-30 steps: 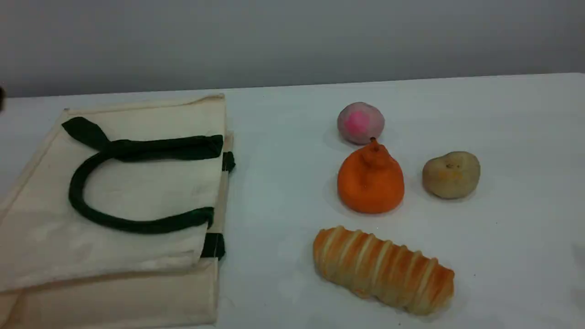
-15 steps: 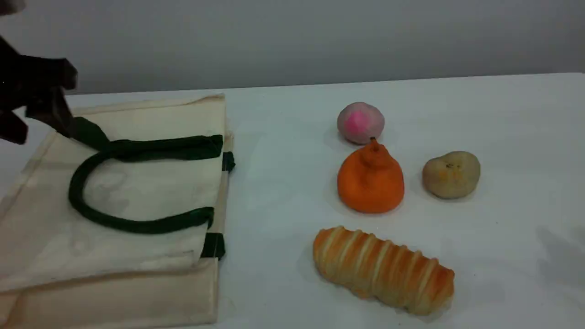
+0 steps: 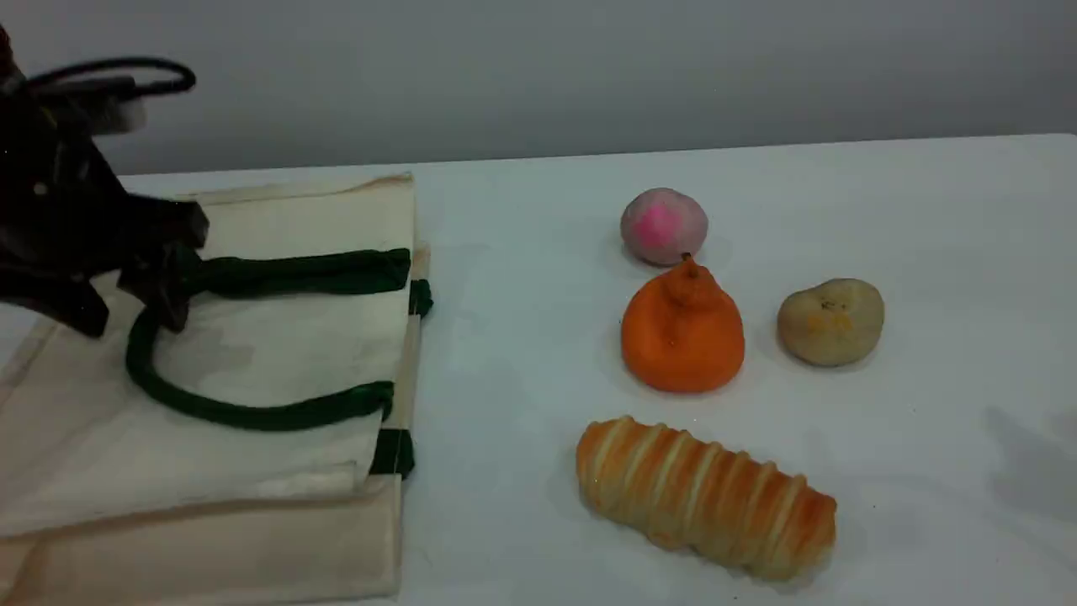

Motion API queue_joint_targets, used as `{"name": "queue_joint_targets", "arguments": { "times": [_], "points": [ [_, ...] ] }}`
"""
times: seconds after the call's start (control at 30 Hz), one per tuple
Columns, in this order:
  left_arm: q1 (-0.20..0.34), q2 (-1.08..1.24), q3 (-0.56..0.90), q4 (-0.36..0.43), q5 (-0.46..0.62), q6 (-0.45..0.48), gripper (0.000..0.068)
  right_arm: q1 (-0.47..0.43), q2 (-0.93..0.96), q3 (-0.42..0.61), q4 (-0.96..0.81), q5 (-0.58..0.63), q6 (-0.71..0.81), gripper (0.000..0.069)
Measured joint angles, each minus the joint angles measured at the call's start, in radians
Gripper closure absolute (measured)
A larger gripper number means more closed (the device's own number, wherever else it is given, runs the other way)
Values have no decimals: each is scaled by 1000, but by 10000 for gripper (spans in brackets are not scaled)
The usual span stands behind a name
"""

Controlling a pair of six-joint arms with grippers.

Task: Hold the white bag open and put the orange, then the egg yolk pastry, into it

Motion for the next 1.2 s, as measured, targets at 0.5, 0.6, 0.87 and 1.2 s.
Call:
{"name": "queue_joint_targets", "arguments": {
  "times": [0.5,0.6,0.87,1.2],
  "points": [
    [0,101,1,-11,-69,-2,234,0,0,0,0,-6,2,251],
    [0,101,1,-9,-85,-3,300,0,0,0,0,-6,2,251],
    [0,101,2,-4,-96,-3,608,0,0,0,2,-24,2,251],
    [-28,-70,-117,-28,21,83,608,13,0,0,28,-27,-23,251]
  ]
}}
